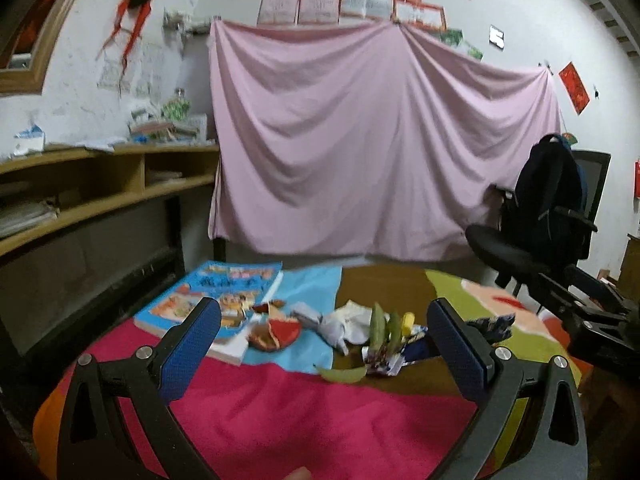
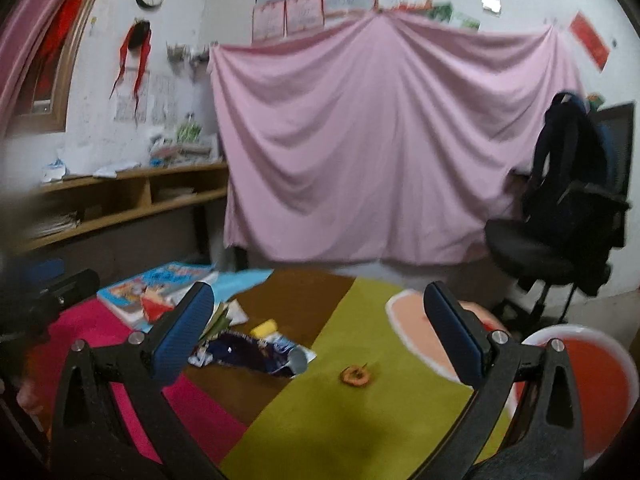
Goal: Collect trash
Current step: 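Grasp the leafy sprig with the left gripper while the right gripper grasps the dark blue wrapper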
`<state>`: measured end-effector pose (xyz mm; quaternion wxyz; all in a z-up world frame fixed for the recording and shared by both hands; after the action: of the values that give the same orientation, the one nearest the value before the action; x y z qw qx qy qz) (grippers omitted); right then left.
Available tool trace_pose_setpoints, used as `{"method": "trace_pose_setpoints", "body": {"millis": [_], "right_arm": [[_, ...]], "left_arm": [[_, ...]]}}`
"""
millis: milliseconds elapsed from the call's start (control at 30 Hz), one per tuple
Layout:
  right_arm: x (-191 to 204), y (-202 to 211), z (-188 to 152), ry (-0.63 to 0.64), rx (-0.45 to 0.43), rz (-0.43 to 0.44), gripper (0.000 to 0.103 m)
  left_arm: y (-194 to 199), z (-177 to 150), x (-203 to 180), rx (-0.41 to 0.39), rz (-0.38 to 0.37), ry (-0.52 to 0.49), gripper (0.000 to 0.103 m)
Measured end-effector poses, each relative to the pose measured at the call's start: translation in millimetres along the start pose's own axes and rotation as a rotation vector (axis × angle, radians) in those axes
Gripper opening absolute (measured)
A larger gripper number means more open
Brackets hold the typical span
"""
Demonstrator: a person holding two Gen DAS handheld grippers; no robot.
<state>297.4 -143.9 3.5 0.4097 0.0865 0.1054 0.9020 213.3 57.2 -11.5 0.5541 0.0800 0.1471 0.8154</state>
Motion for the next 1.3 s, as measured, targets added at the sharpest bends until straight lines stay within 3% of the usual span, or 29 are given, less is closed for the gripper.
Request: {"method": "trace_pose_setpoints", "body": {"millis": [200, 267, 367, 500, 633, 967, 1300], "right_arm": [[-10.3, -27.5, -21.6, -0.065, 0.126, 0.052, 0.103], [-10.9, -32.7, -27.9, -0.081, 0.158, 0.070, 0.103], [-11.6, -39.8, -34.4, -0.102, 0.201, 0.097, 0.103], [-10.8, -48.3, -43.0, -0.128, 0.252, 0.149, 0.103], [-5.9, -55.1, -47.2, -0.133, 0.287, 0.194, 0.095], [0.7, -59.1, -50.0, -0.134, 0.307, 0.244, 0.058], [-1.3, -53.3, -48.4, -0.156, 0.293, 0.259, 0.051]], "left_arm": [[-25.6, -14.7, -9.1, 0.113, -0.043, -0.024, 0.098], [-34.0, -20.0, -13.6, 0.161, -0.077, -0.033, 0.078], [-46.9, -26.7, -21.8, 0.242, -0.134, -0.044, 0.060], [-60.6, -34.3, -31.4, 0.325, -0.202, -0.039, 0.049], [-73.9, -37.4, -40.3, 0.387, -0.236, -0.039, 0.034], [-87.5, -31.8, -53.0, 0.439, -0.280, -0.026, 0.015], [-92.2, -33.2, -56.4, 0.463, -0.271, -0.038, 0.002]]}}
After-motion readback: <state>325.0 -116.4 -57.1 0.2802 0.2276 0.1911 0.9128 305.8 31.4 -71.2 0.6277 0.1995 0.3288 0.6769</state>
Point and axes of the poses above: each gripper's, at about its wrist camera, not at the fingertips, and y roughly against the way its jaws point, x to its left, z to its top, the point moved 6 cm from there along -y, roughly the way its jaws point, and after that the axes turned 13 degrees about z, right-handed, at the moved point
